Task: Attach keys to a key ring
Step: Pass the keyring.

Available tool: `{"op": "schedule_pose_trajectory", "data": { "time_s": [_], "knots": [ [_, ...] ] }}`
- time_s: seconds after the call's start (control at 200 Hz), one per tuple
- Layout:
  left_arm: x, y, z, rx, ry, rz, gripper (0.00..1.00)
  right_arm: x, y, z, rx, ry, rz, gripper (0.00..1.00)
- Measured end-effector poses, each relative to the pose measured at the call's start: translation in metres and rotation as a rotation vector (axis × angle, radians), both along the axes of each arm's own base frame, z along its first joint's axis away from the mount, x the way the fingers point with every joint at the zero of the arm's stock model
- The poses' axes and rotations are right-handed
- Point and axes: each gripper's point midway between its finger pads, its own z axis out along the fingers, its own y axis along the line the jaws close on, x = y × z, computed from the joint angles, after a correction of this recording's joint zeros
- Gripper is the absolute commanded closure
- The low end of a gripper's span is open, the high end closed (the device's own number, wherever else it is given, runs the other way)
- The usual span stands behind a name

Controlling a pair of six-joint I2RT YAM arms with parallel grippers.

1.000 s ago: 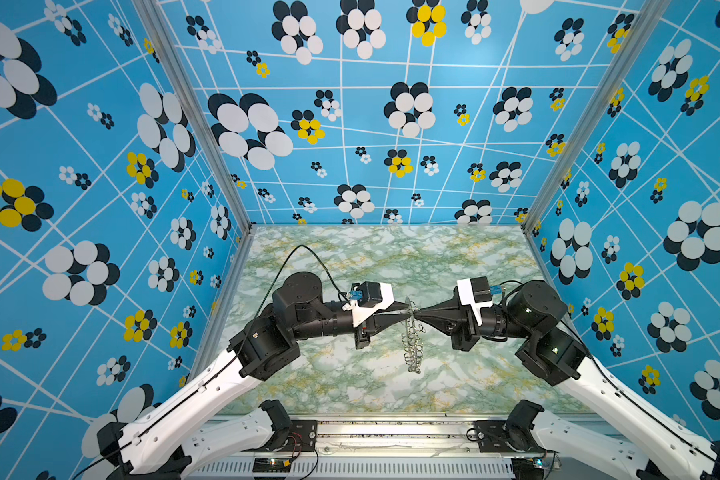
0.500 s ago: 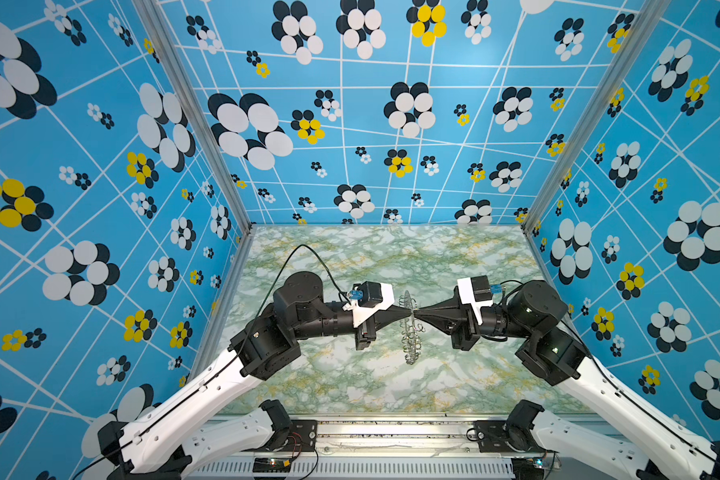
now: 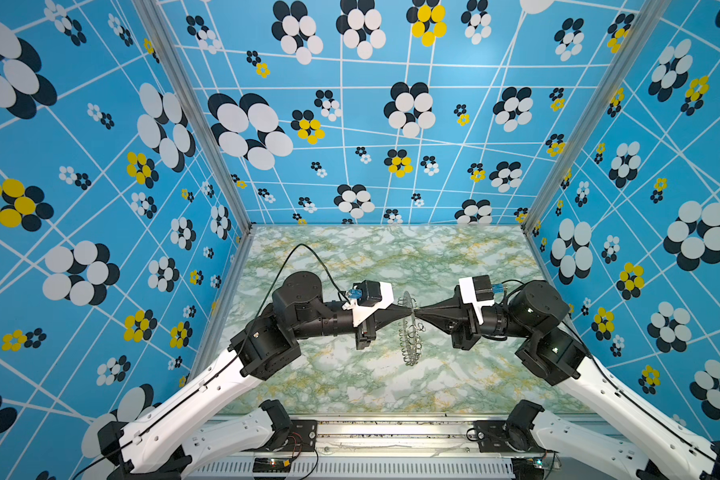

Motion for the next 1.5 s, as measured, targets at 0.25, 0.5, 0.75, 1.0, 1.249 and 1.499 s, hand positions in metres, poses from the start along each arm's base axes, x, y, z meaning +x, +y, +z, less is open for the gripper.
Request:
{"op": "schedule_pose_trajectory", "data": {
  "time_s": [0.25,0.5,0.75,1.0,1.249,1.499],
  "knots": [
    [0.001,-0.001,-0.001,0.001,0.001,0.000,0.90,0.001,0.000,-0.001,0.001,0.003,-0.003,1.00],
    [0.003,-0.003,-0.002,0.003,0.003,0.002,0.88,0.000,0.000,-0.001,0.001,0.014,0.005,1.00],
    [0.003,-0.004,-0.002,0.003,0.007,-0.002,0.96,0.001,0.000,-0.001,0.001,0.016,0.003,1.00],
    [0.002,-0.004,-0.002,0.002,0.010,-0.006,1.00,0.001,0.000,-0.001,0.002,0.015,0.001,0.99],
    [0.016,0.000,-0.021,0.079,-0.002,0.079,1.00,0.008,-0.003,-0.026,-0.091,0.083,-0.058,0.46],
    [0.020,0.016,-0.035,0.153,-0.007,0.156,1.00,0.032,-0.023,-0.059,-0.208,0.273,-0.222,0.16]
  ]
}}
